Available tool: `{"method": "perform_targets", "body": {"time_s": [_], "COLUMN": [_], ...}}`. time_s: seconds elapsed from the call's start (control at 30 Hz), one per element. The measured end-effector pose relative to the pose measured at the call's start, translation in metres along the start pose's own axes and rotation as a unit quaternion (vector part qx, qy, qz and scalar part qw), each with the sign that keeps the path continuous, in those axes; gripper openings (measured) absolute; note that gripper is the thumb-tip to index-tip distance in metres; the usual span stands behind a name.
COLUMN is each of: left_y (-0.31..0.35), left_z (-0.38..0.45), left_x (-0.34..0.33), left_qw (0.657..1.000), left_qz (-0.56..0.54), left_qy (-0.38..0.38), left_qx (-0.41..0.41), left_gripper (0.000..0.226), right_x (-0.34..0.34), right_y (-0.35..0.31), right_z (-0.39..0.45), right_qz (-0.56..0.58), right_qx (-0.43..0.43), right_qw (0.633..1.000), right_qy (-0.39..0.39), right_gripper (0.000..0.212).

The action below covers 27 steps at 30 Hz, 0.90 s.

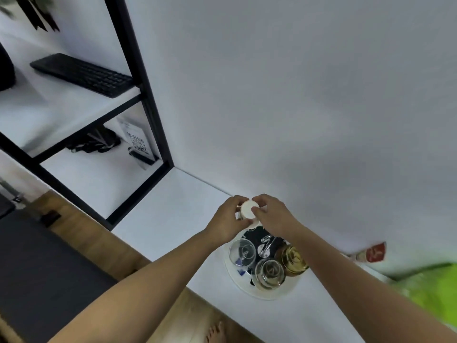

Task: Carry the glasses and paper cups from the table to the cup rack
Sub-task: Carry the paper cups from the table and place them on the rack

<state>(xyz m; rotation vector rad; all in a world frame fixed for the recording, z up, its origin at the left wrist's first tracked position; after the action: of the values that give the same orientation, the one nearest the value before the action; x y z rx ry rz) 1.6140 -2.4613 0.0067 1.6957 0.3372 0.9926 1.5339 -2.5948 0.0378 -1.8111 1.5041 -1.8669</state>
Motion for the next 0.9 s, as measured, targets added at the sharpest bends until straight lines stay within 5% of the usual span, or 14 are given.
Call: {"method": "perform_targets", "body": {"time_s": [0.43, 0.9], "left_y": [-0.041, -0.062], "left_z": [0.023, 0.026], "left_x": [-0.024, -0.033], "left_qw": [0.991, 0.98], "left_qz": [0.096, 0.116], "left_qy": [-0.087, -0.149], "left_qx": [0.035, 0.062], "left_gripper": [0.05, 0.06], "right_x": [-0.027, -0.037], "right_y": [0.029, 0.026], "right_z": [0.014, 0.026], "right_qz": [-0.046, -0.162], "right_qx": [-0.03, -0.063], "right_qw": [0.998, 0.974], "right_qy": [-0.009, -0.146], "right_gripper": [0.029, 0.042]}}
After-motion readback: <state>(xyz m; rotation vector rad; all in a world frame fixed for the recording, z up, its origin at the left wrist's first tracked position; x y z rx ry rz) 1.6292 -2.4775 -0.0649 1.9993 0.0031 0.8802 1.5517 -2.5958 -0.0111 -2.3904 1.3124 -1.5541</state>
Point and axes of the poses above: each hand's wrist, its own z-axis towards the middle knuckle, its own x-axis out of the back of the hand, y = z × x, the point moved 3 cm from there along z, towards the middle knuckle, and after that the axes turned 8 degrees about y, right-handed, at the moved point
